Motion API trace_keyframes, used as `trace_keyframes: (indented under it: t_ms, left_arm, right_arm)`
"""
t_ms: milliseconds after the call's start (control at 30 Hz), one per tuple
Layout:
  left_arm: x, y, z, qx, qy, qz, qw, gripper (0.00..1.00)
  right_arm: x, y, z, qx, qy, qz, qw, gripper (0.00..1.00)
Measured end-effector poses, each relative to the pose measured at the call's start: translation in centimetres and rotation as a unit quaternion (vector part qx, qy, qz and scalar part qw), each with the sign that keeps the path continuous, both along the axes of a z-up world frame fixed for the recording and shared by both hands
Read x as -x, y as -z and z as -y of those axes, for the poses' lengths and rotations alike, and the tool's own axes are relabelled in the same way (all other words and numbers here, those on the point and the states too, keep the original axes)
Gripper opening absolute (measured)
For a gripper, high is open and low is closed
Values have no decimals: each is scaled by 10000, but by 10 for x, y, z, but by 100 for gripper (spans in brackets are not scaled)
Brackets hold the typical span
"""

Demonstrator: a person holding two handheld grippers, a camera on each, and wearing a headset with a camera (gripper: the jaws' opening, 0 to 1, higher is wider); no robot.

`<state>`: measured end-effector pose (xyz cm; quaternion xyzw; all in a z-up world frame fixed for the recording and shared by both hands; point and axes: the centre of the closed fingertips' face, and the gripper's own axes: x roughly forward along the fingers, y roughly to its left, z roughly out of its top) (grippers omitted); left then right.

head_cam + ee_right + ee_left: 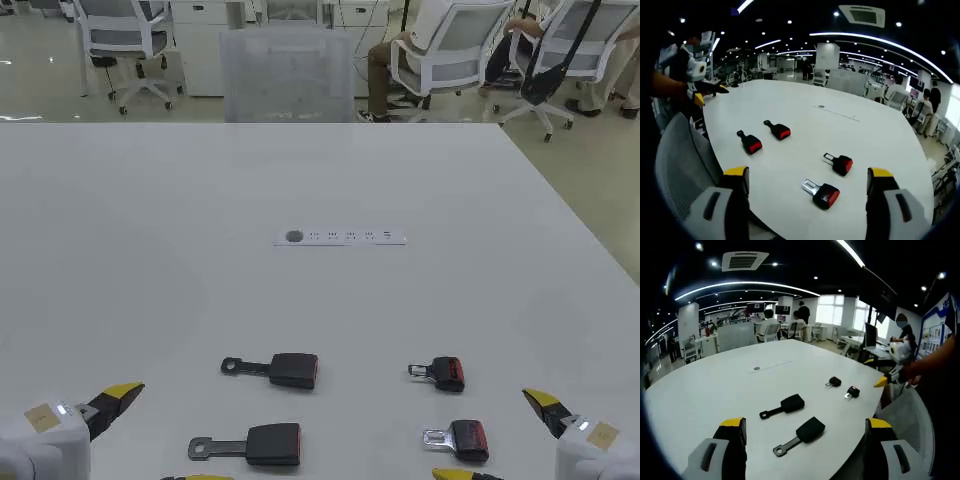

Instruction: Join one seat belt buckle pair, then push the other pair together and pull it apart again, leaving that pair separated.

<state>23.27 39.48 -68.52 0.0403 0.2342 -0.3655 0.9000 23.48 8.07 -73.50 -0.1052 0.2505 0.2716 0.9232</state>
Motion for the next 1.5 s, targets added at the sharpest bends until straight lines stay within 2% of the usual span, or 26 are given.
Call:
trace_keyframes:
  t_ms: [933, 1500]
  left_arm:
    - [-7, 2, -4, 17, -68, -22, 10000, 100]
    - [-11, 2, -5, 16, -70, -26, 10000, 100]
  right_arm:
    - [-3, 5, 2, 20, 46, -113, 9999, 94]
    - [-6, 8, 5, 90, 48, -147, 9998, 96]
